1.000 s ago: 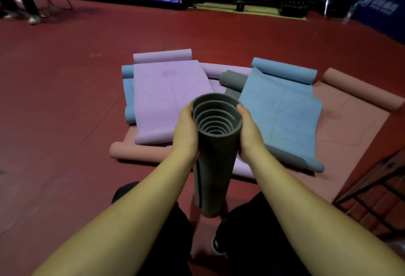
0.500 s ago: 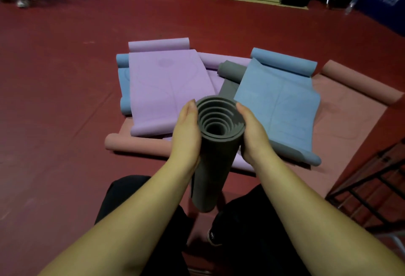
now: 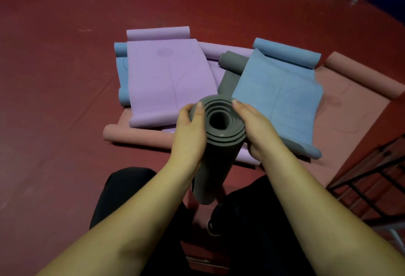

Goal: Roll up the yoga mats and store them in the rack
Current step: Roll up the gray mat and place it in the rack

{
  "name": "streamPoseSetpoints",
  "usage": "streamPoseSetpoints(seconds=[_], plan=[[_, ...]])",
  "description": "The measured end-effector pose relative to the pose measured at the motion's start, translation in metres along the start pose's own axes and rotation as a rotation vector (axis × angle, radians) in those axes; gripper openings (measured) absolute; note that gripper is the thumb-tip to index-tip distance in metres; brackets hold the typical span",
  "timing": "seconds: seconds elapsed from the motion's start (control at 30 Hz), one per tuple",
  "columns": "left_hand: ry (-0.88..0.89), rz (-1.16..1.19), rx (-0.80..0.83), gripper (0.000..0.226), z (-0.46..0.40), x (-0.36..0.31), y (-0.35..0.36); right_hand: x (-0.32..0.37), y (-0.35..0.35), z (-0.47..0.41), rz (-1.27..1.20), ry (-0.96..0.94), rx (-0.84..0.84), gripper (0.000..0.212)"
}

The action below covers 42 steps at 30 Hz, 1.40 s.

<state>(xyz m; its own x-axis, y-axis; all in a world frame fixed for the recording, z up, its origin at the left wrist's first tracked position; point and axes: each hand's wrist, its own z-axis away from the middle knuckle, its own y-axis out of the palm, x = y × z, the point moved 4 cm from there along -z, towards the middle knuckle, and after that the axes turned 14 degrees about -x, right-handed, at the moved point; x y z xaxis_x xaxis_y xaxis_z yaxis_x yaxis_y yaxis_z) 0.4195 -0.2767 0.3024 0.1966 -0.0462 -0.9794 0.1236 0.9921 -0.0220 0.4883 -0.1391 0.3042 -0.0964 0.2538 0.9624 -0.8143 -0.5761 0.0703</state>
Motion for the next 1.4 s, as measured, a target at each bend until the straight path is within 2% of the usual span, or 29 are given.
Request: streamPoseSetpoints(seconds=[0.13, 0.23, 0.33, 0.43, 0.47, 0.57, 0.63, 0.7, 0.87, 0.93, 1.0, 1.1, 1.17, 1.23, 1.33, 1.4], plan=[[-0.012, -0.090, 0.026, 0.028, -0.003, 0.024, -0.004, -0.029, -0.006, -0.001, 0.100, 0.067, -0.014, 0.032], [-0.057, -0.059, 0.043, 0.025, -0.006, 0.017, 0.008, -0.022, -0.002, -0.006, 0.147, 0.052, -0.033, 0.027], [-0.012, -0.059, 0.026, 0.049, -0.007, -0.004, 0.018, -0.003, -0.005, -0.011, 0.212, -0.024, -0.051, 0.023], [0.022, -0.025, 0.024, 0.066, -0.006, 0.003, 0.014, -0.007, -0.019, -0.014, 0.201, -0.073, -0.083, 0.033], [0.031, -0.025, 0.033, 0.063, -0.005, 0.010, 0.011, -0.014, -0.023, -0.015, 0.210, -0.087, -0.092, 0.033], [0.075, -0.080, 0.036, 0.032, -0.010, 0.030, 0.012, -0.028, -0.020, -0.018, 0.296, -0.111, -0.118, 0.042], [0.035, -0.056, 0.021, 0.024, -0.024, 0.032, 0.016, -0.025, -0.014, -0.026, 0.341, -0.091, -0.103, 0.049], [-0.016, 0.004, 0.051, 0.017, -0.030, 0.032, 0.023, -0.019, -0.015, -0.033, 0.342, -0.075, -0.117, 0.040], [-0.006, -0.037, 0.112, 0.029, -0.036, 0.037, 0.042, -0.021, -0.022, -0.034, 0.253, -0.012, -0.039, 0.016], [0.024, -0.072, 0.137, 0.023, -0.037, 0.033, 0.055, -0.019, -0.030, -0.041, 0.245, 0.014, -0.020, 0.015], [0.033, -0.106, 0.180, 0.020, -0.035, 0.028, 0.076, -0.016, -0.046, -0.053, 0.235, 0.045, -0.090, 0.022], [0.037, -0.119, 0.278, 0.028, -0.030, 0.023, 0.114, -0.016, -0.077, -0.070, 0.184, 0.113, -0.230, 0.034], [0.078, -0.100, 0.389, 0.046, -0.022, 0.024, 0.140, -0.018, -0.102, -0.078, 0.146, 0.155, -0.329, 0.031], [0.221, -0.166, 0.542, 0.076, -0.009, 0.038, 0.165, -0.024, -0.136, -0.083, 0.097, 0.207, -0.422, 0.028], [0.466, -0.382, 0.742, 0.114, 0.021, 0.073, 0.194, -0.040, -0.194, -0.079, 0.027, 0.275, -0.521, 0.028], [0.613, -0.526, 0.767, 0.131, 0.032, 0.094, 0.204, -0.050, -0.217, -0.073, -0.009, 0.316, -0.563, 0.038]])
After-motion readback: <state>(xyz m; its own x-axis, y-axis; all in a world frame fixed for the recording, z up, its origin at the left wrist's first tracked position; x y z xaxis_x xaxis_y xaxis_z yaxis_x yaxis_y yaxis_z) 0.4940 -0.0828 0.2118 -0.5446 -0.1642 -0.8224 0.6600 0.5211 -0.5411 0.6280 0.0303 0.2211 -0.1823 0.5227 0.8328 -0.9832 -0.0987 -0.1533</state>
